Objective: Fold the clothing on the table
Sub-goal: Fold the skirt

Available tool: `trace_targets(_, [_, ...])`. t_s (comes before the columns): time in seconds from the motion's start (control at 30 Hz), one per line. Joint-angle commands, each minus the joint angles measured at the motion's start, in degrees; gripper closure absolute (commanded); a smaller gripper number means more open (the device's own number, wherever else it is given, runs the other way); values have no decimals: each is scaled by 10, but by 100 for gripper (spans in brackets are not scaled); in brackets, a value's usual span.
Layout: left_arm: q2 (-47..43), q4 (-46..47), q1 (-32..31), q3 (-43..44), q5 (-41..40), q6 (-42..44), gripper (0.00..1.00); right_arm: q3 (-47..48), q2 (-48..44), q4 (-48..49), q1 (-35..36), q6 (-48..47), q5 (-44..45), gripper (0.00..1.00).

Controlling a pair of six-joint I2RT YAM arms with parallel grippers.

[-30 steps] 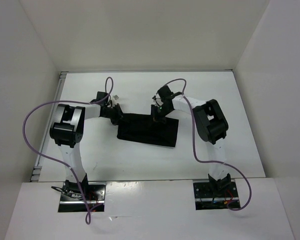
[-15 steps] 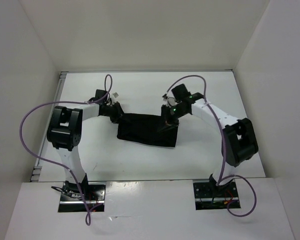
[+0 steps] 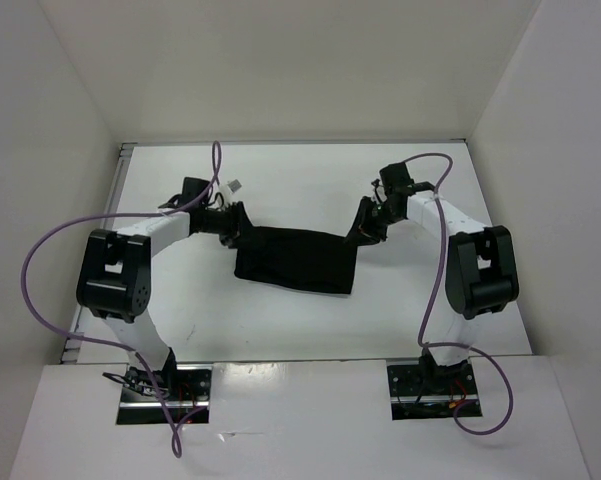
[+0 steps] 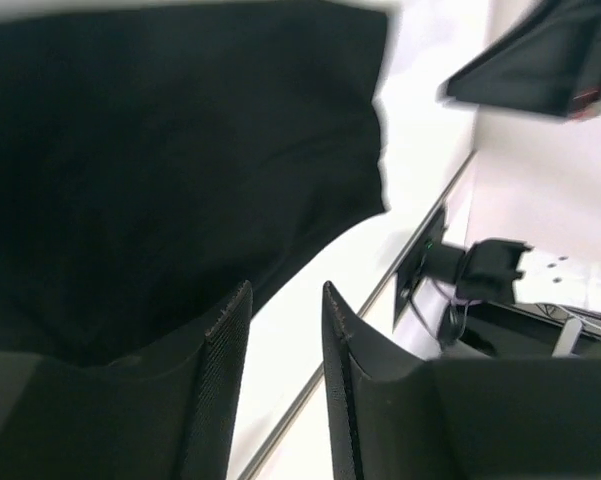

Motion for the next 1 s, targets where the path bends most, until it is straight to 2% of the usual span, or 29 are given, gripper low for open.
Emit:
trace_targets(0.0, [32, -31, -1, -28, 17, 42, 59, 7, 2, 5, -12, -8, 17, 67])
trace_targets(0.1, [44, -59, -1, -34, -5, 54, 62, -5, 2, 10, -18, -8, 17, 67])
trace_targets(0.27, [57, -161, -1, -34, -42, 91, 65, -22, -3, 10, -36, -13, 17, 67])
trace_targets(0.43, [24, -226, -1, -39, -74, 105, 68, -34, -8, 15, -41, -18, 22, 67])
trace_targets(0.67, [7, -249, -1, -45, -85, 105, 68, -14, -8, 1, -41, -30, 23, 67])
trace_targets(0.8, [-23, -248, 6, -45, -115, 96, 68, -8, -8, -15, -41, -37, 34, 64])
trace_targets(0.83, [-38, -242, 14, -33, -124, 79, 65, -8, -8, -15, -41, -37, 34, 64])
trace_targets(0.87, [-44, -228, 14, -25, -131, 68, 57, -14, -8, -15, -41, -37, 34, 64])
trace_targets(0.97, [-55, -185, 29, 10, -160, 24, 51, -14, -8, -3, -41, -37, 34, 64])
